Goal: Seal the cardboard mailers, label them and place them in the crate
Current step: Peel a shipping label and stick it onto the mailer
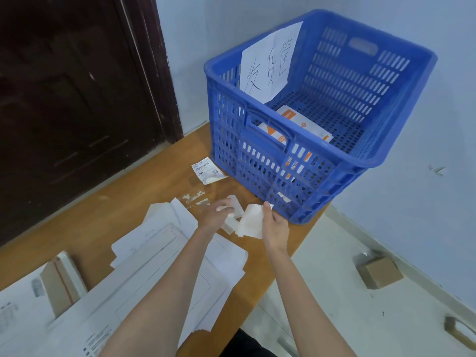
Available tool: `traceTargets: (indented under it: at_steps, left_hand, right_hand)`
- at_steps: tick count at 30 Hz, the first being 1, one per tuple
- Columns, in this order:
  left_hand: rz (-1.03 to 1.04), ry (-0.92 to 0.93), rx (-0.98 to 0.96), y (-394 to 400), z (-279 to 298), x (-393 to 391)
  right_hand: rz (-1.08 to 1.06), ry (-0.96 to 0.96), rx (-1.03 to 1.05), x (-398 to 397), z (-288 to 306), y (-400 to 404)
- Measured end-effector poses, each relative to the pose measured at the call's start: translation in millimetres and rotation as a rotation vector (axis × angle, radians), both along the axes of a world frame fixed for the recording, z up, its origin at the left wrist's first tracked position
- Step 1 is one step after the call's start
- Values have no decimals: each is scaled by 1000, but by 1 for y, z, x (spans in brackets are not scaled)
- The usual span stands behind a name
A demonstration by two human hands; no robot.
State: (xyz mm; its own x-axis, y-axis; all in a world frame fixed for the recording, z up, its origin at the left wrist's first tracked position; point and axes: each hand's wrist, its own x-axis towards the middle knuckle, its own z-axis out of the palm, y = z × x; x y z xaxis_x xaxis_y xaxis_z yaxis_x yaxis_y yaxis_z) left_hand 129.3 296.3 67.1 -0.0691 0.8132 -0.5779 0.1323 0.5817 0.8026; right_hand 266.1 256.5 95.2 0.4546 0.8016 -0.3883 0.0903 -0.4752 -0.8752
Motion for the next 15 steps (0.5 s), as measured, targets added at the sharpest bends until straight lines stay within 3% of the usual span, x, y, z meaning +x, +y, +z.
traceTargets:
  at_steps: [6, 11, 15]
  left_hand:
    - [260, -174, -12, -15, 24, -30]
    - [375, -214, -103, -36, 33, -70]
    - [425, -446, -117, -66, 33, -104]
  right_hand:
    - [202, -219, 116, -29, 3, 5]
    - [563, -270, 183, -78, 1, 1]
    - [815, -262, 240, -110, -3, -13]
